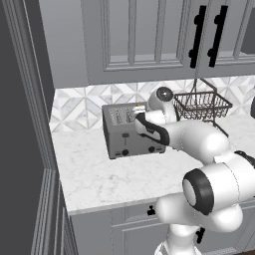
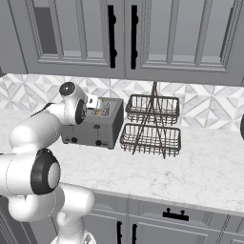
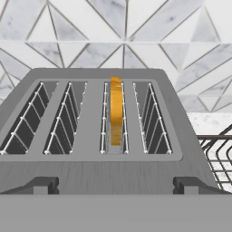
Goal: Start the toaster. Once the lever pops up, take the bread to the plate on the dining counter.
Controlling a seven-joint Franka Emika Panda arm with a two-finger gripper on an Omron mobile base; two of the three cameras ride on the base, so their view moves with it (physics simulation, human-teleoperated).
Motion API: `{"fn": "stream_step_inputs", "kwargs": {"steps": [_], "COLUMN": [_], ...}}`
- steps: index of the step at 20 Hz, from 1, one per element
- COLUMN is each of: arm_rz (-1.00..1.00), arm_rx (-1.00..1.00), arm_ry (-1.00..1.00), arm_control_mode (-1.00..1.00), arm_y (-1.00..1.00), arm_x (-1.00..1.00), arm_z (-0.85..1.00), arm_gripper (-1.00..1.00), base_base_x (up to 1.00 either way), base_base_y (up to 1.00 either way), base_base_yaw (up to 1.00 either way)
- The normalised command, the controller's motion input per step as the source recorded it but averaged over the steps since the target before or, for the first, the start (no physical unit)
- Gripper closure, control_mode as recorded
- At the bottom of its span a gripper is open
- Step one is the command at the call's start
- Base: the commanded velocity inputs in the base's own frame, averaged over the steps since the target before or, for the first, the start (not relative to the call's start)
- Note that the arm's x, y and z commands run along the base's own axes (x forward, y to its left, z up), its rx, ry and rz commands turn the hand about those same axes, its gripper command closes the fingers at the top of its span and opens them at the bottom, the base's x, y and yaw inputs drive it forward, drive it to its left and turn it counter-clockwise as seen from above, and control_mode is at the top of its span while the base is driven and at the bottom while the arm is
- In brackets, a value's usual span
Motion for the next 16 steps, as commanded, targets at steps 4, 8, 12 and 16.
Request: {"fn": "stream_step_inputs", "kwargs": {"steps": [4, 8, 12, 16], "arm_rz": [0.00, 0.00, 0.00, 0.00], "arm_rx": [0.00, 0.00, 0.00, 0.00], "arm_ry": [0.00, 0.00, 0.00, 0.00], "arm_control_mode": [-1.00, -1.00, -1.00, -1.00], "arm_y": [0.00, 0.00, 0.00, 0.00], "arm_x": [0.00, 0.00, 0.00, 0.00], "arm_z": [0.00, 0.00, 0.00, 0.00], "arm_gripper": [-1.00, -1.00, -1.00, -1.00], "base_base_x": [0.00, 0.00, 0.00, 0.00], "base_base_y": [0.00, 0.00, 0.00, 0.00], "base_base_yaw": [0.00, 0.00, 0.00, 0.00]}}
